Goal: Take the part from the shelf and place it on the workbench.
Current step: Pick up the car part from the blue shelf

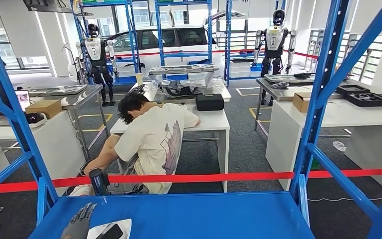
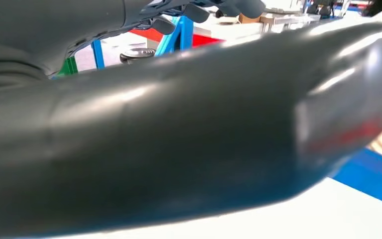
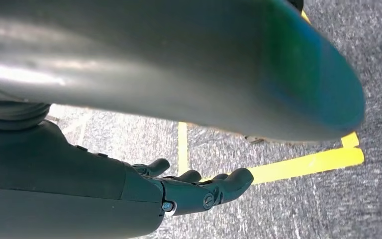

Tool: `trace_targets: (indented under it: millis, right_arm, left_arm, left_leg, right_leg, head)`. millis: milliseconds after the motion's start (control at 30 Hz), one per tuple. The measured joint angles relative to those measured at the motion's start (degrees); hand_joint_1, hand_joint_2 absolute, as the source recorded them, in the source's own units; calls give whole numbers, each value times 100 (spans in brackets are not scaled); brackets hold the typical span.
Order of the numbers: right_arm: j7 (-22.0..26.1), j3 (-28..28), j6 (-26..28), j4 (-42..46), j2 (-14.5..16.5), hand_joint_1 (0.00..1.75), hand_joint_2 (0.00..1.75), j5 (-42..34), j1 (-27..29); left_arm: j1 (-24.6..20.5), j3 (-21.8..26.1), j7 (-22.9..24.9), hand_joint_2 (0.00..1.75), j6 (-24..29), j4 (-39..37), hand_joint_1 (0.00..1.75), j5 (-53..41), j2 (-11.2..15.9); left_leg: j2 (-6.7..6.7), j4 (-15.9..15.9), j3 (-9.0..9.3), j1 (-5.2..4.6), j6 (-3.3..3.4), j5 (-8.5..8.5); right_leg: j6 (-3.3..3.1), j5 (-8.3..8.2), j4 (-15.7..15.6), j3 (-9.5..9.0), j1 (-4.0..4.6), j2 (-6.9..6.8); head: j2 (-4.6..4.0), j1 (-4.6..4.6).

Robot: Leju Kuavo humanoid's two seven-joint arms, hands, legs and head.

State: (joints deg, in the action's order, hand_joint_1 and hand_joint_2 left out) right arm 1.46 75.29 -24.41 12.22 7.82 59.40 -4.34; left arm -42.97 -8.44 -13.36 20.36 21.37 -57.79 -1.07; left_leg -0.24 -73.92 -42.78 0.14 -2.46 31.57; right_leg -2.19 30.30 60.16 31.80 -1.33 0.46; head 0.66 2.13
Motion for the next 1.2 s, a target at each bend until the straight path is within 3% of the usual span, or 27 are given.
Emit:
trace_targets:
  millis: [100,167,233,300,367,433,467,500,600,633,700,767,867,1200]
  right_arm:
    - [1,1,0,0,1,0,0,-8,4]
    - [7,1,1,0,1,0,0,-7,-12]
    - [23,1,2,1,1,0,0,-5,-21]
    - [48,1,2,2,-1,0,0,-2,-24]
    - [69,-1,-15,2,-1,0,0,1,-35]
    - [77,-2,-49,2,0,0,0,0,-38]
    - [77,-2,-64,2,0,0,0,-2,-37]
    - [78,-2,-66,2,0,0,0,-4,-34]
    - [83,-1,-64,3,-3,0,0,-13,-28]
    - [84,-2,-67,4,-4,0,0,-17,-31]
    - [86,-2,-72,6,-5,0,0,-26,-32]
    - [86,-2,-69,7,-4,0,0,-46,-24]
    - [89,-1,-63,8,-2,0,0,-87,-27]
    - [94,3,-63,9,34,0,0,-114,-27]
  left_arm:
    - [-6,-2,6,0,-3,2,0,-27,-5]
    - [-18,-5,21,0,-16,2,0,-39,-7]
    - [-17,-8,45,0,-32,4,0,-43,-9]
    - [-29,-9,62,87,-37,15,0,-42,-9]
    - [-53,-10,73,175,-48,21,0,-55,-7]
    - [-40,-27,86,175,-63,14,0,-103,-12]
    - [-21,-40,92,175,-67,9,0,-137,-17]
    - [-5,-56,100,175,-70,4,0,-167,-21]
    - [1,-95,116,175,-73,-5,0,-228,-34]
    - [-2,-109,118,175,-77,-8,0,-240,-42]
    - [-1,-134,107,87,-87,-14,0,-253,-55]
    - [-2,-150,91,0,-54,-11,0,-267,-64]
    - [-15,-173,120,0,279,19,0,-297,-77]
    - [37,-181,27,0,1849,207,0,-257,-108]
  left_leg:
    - [6,946,231,-12,54,-674]
    - [14,1381,391,-48,119,-818]
    - [12,1464,490,-59,197,-744]
    - [6,1514,611,-40,272,-736]
    - [2,1535,699,-39,342,-693]
    - [-6,1531,747,-58,387,-626]
    - [-13,1525,777,-68,394,-588]
    - [-22,1516,814,-76,394,-545]
    - [-33,1484,946,-85,361,-415]
    - [-36,1478,970,-89,334,-381]
    - [-42,1458,993,-95,263,-353]
    - [-42,1464,1025,-96,273,-326]
    - [-26,1531,1092,-101,356,-297]
    - [-13,1601,1134,-99,242,-308]
  right_leg:
    - [53,163,-10,-208,-3,4]
    - [124,240,-37,-300,4,5]
    - [195,250,-59,-370,20,3]
    - [231,279,92,-355,23,-9]
    - [242,438,618,-54,23,-18]
    - [247,690,1238,422,36,-19]
    - [245,738,1383,601,43,-19]
    - [232,658,1347,697,52,-19]
    - [146,-91,445,562,99,-21]
    - [123,-206,198,501,119,-19]
    - [92,-255,18,444,145,-14]
    - [95,-358,-31,379,142,-8]
    - [98,-362,-49,338,144,18]
    - [60,-341,-48,328,143,31]
  head:
    - [0,-1]
    - [2,0]
    - [6,-3]
    - [9,-11]
    - [11,-20]
    - [11,-25]
    - [11,-28]
    - [11,-31]
    - [10,-32]
    - [10,-29]
    - [11,-21]
    - [13,-21]
    - [13,-18]
    - [13,-12]
